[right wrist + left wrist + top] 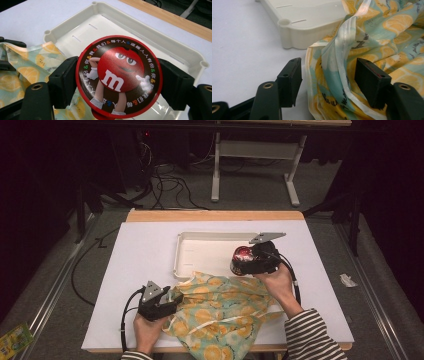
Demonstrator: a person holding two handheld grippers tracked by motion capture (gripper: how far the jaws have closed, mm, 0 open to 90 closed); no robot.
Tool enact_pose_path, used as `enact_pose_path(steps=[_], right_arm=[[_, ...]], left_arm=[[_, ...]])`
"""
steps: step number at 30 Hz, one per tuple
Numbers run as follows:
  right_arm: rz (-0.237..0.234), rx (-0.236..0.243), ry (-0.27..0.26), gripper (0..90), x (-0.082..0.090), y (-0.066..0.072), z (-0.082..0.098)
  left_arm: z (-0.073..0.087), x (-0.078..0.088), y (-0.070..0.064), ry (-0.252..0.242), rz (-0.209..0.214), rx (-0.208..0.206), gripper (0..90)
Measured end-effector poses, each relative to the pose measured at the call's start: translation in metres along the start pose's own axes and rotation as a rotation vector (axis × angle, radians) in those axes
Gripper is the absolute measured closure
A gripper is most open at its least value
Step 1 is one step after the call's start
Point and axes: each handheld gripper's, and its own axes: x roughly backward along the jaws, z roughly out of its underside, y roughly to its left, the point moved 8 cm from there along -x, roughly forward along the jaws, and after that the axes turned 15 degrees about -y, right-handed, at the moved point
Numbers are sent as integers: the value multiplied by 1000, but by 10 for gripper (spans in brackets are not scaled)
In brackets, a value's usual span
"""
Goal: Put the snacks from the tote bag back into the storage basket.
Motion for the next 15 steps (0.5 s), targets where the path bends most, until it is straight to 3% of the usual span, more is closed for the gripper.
enact_pose_path(steps=[15], right_arm=[[20, -1, 19, 249, -17, -11, -2]], left_arm=[[0, 0, 0, 1, 1, -2, 391]])
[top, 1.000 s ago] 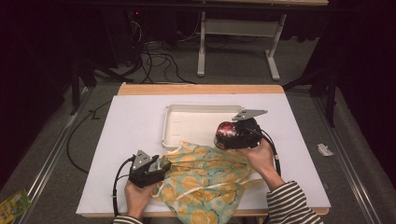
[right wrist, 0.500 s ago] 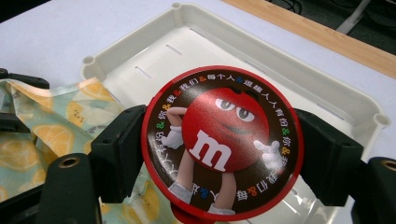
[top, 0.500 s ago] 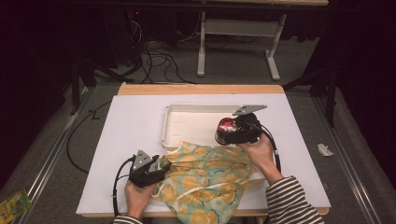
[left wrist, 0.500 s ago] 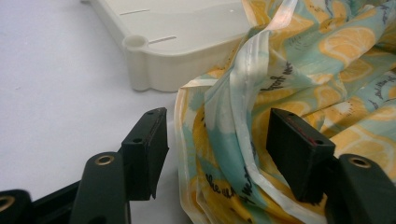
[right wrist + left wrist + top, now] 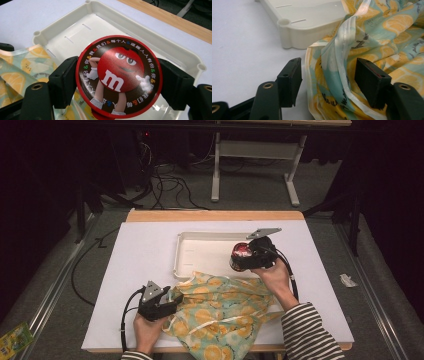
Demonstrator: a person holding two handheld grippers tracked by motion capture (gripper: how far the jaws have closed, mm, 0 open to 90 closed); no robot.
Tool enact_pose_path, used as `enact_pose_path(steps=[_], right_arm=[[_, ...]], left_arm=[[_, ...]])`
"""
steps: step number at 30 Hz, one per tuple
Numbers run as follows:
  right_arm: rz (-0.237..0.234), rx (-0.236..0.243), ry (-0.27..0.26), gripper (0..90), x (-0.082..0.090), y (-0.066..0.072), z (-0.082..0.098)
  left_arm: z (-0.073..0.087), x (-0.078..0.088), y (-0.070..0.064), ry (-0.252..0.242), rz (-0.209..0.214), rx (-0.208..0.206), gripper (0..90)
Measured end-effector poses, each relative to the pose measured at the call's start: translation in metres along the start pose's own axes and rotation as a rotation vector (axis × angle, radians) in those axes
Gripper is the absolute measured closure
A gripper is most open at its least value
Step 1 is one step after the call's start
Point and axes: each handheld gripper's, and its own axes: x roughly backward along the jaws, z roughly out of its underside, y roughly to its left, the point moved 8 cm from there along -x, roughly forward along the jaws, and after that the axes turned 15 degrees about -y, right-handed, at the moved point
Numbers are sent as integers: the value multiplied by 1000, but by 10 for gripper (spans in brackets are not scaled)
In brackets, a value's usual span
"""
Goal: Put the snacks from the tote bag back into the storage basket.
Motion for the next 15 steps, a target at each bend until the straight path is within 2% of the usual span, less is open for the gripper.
enact_pose_path(steps=[15], right_arm=[[19, -13, 29, 248, -22, -10, -1]], left_arm=[[0, 0, 0, -3, 4, 2, 391]])
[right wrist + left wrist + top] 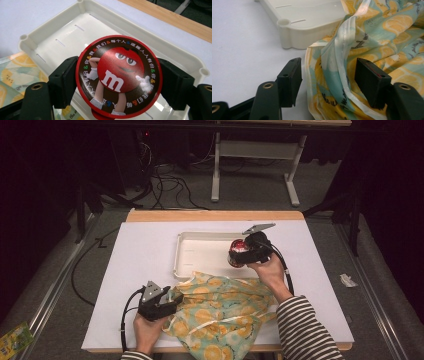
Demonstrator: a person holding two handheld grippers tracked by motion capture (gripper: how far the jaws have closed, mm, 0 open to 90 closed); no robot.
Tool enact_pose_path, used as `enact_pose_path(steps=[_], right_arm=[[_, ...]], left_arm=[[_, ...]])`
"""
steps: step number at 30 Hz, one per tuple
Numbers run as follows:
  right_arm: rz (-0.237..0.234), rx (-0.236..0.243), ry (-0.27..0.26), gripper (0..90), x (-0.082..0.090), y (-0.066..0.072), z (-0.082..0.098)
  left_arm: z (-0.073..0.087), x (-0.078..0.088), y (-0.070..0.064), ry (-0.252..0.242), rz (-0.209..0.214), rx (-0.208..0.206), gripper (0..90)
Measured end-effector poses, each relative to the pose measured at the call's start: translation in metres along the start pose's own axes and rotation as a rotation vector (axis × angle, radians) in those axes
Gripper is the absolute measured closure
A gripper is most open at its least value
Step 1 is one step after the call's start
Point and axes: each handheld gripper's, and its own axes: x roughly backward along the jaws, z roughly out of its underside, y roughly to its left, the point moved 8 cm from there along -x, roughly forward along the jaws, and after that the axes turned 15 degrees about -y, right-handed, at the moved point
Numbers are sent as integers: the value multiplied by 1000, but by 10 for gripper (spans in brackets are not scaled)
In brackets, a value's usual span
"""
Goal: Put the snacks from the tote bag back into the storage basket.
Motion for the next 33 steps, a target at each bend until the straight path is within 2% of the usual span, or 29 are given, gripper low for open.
enact_pose_path(steps=[17, 33], right_arm=[[29, -9, 37, 248, -27, -12, 8], [42, -16, 77, 247, -47, -16, 18]], left_arm=[[0, 0, 0, 1, 0, -4, 391], [0, 0, 0, 0, 4, -8, 391]])
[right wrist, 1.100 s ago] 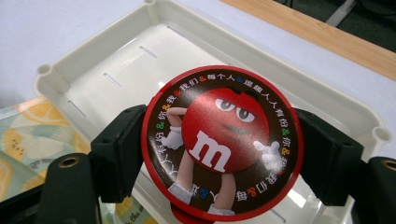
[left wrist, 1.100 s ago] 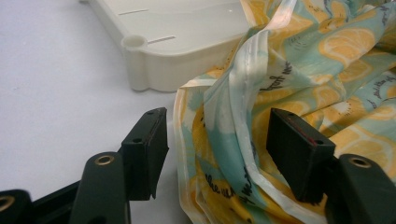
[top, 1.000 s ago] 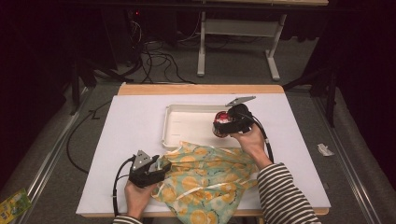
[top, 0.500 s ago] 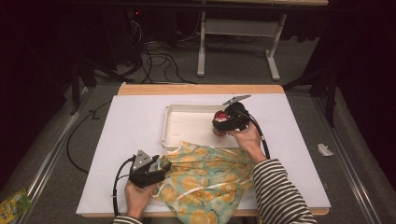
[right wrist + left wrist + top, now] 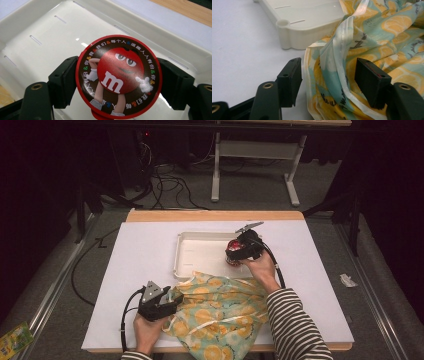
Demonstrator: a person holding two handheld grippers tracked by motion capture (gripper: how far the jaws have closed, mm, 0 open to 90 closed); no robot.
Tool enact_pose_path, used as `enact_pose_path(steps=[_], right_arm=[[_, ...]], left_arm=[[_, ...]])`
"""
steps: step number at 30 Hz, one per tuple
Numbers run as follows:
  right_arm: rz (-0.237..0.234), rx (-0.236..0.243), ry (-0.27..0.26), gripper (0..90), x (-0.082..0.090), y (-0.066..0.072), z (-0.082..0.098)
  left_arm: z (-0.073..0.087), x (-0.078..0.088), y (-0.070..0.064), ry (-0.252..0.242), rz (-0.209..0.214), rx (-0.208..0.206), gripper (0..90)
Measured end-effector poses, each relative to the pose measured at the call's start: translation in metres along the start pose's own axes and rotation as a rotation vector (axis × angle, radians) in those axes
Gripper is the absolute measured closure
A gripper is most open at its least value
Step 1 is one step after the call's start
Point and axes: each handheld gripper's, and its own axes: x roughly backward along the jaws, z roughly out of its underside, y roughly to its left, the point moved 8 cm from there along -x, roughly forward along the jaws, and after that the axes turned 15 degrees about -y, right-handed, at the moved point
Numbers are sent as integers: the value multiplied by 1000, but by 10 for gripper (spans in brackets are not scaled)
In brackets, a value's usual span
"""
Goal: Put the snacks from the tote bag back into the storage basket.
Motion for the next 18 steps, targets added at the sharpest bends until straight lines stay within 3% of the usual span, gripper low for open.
enact_pose_path(steps=[18], right_arm=[[36, -5, 41, 247, -16, -2, 3]], left_arm=[[0, 0, -1, -1, 6, -2, 390]])
